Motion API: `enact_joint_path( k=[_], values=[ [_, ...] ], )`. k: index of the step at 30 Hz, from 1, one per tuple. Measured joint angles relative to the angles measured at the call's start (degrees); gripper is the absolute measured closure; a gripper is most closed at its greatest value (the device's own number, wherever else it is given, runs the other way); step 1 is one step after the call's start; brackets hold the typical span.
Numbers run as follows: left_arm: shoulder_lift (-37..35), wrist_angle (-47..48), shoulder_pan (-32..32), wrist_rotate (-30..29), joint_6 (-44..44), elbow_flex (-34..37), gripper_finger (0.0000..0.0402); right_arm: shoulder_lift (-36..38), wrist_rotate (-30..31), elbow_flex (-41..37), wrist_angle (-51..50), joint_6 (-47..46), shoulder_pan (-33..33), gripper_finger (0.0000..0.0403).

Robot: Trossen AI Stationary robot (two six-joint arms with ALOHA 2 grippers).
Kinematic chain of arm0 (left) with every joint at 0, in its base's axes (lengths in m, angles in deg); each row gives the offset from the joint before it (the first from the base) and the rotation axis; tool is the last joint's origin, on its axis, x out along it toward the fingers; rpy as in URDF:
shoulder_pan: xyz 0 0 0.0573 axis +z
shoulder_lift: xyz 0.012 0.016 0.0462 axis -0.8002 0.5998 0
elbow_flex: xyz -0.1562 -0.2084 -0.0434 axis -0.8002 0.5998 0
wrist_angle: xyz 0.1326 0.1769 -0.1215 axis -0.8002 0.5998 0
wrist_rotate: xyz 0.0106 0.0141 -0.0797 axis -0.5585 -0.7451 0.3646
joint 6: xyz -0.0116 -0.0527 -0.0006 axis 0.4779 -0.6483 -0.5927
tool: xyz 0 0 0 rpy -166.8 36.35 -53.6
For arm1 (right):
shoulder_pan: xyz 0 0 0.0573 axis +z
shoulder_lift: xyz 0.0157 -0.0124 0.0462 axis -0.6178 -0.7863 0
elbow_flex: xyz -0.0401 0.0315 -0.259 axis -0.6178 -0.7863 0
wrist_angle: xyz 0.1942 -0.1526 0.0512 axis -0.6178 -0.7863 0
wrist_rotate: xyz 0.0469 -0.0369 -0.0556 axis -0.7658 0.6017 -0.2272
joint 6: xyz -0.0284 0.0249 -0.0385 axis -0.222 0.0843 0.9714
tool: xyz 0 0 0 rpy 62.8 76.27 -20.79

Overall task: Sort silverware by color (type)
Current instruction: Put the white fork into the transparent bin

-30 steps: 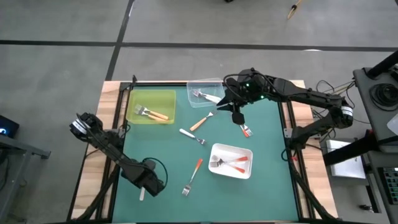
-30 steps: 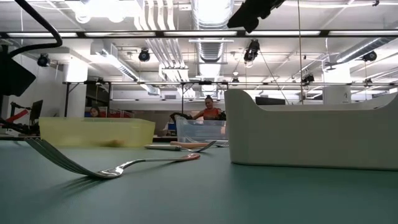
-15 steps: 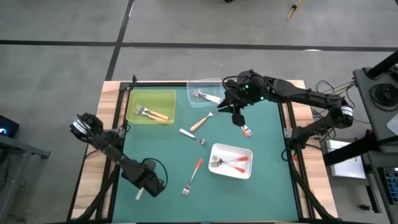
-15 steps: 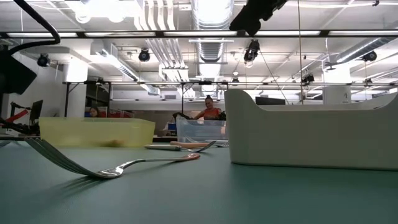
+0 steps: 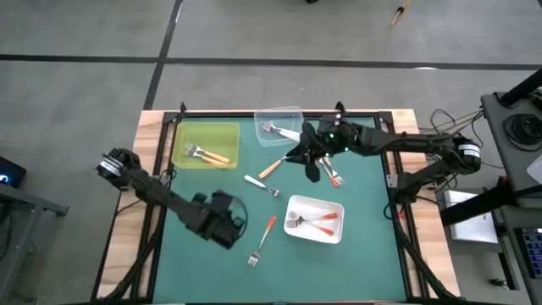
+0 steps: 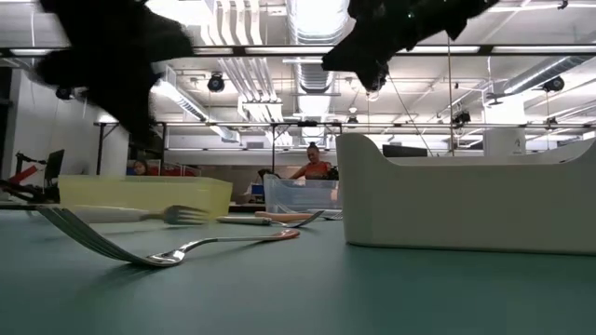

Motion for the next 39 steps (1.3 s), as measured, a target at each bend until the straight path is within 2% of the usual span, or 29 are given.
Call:
enact_joint_path(
  k=[4, 7, 12, 18, 22, 25, 28, 33, 39],
  values=[
    [0.00, -0.12, 6.13, -11.53, 13.13, -5.04, 0.0399, 0.00, 8.41, -6.01, 11.98, -1.00, 1.67, 0.0339],
    [-0.02, 0.00, 9.64, -13.06, 22.50, -8.70, 0.0399, 0.00, 12.64, -7.50, 13.83, -0.80, 2.53, 0.0339],
    [-0.07, 0.47, 11.37, -3.49, 29.70, -10.26, 0.0400, 0.07, 12.76, -7.57, 10.06, -0.80, 2.86, 0.0339],
    [-0.27, -2.52, 11.53, 6.77, 33.73, -5.59, 0.0401, 0.09, 12.80, -7.74, 8.96, -0.50, 2.93, 0.0339],
    [-2.05, -16.73, 11.73, 17.32, 42.58, 1.22, 0.0401, 0.11, 12.80, -7.74, 9.08, 0.16, 2.93, 0.0339],
    [-3.72, -28.53, 13.32, 21.90, 47.43, 7.09, 0.0401, 0.11, 12.86, -7.74, 9.06, 0.14, 2.92, 0.0339],
    [-4.65, -33.09, 15.58, 23.11, 49.14, 11.88, 0.0401, 0.11, 12.88, -7.74, 9.06, 0.09, 2.93, 0.0339],
    [-5.75, -33.79, 17.62, 20.81, 48.49, 16.67, 0.0400, 0.11, 12.88, -7.74, 9.06, 0.03, 2.90, 0.0339],
    [-6.01, -33.23, 17.62, 21.20, 50.88, 17.58, 0.0353, 0.11, 12.88, -7.74, 9.06, 0.03, 2.90, 0.0339]
  ],
)
